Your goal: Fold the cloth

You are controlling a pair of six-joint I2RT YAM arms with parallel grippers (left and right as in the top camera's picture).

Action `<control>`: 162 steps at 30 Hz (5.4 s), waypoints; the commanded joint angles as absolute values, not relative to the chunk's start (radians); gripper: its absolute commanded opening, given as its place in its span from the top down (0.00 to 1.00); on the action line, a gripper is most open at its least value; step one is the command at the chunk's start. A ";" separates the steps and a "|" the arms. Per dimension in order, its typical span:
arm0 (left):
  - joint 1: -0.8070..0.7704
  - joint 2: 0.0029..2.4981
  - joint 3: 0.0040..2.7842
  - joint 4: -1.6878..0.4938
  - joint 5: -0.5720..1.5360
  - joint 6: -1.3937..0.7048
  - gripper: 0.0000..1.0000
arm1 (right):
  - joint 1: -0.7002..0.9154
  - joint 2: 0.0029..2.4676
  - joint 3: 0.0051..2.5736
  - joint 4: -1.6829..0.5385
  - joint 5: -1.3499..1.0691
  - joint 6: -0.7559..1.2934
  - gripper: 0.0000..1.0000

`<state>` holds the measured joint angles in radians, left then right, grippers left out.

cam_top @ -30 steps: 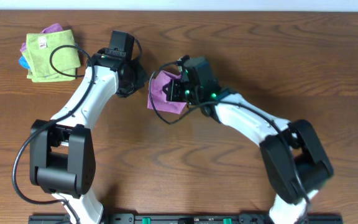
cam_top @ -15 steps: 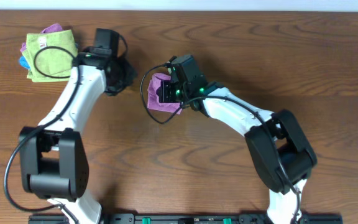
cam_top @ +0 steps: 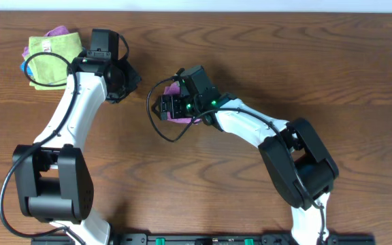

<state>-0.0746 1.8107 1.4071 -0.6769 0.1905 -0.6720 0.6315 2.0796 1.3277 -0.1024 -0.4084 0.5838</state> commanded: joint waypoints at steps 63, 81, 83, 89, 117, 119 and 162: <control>0.002 1.718 1.430 -0.657 0.176 -0.658 0.94 | 0.638 2.263 1.741 -0.645 -0.420 0.328 0.01; 0.046 1.664 1.430 -0.655 0.185 -0.657 0.94 | 0.629 2.124 1.747 -0.674 -0.460 0.282 0.01; 0.046 1.663 1.430 -0.654 0.188 -0.657 0.94 | 0.629 2.113 1.747 -0.680 -0.460 0.282 0.01; 0.046 1.663 1.430 -0.654 0.207 -0.657 0.94 | 0.615 2.065 1.747 -0.725 -0.415 0.262 0.18; 0.002 1.651 1.429 -0.801 0.439 -0.749 0.89 | 0.155 1.236 1.130 -0.905 -0.242 -0.011 0.83; -0.027 1.651 1.428 -0.805 0.438 -0.757 0.89 | 0.144 1.110 1.016 -0.872 -0.243 0.024 0.80; -0.209 1.664 0.680 0.149 0.466 -1.261 0.09 | 0.103 0.714 0.685 -0.815 -0.086 0.333 0.01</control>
<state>-0.1932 1.6608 0.6899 0.1417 0.5396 -1.2270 0.1123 0.7189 0.6857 -0.8165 -0.0959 0.3153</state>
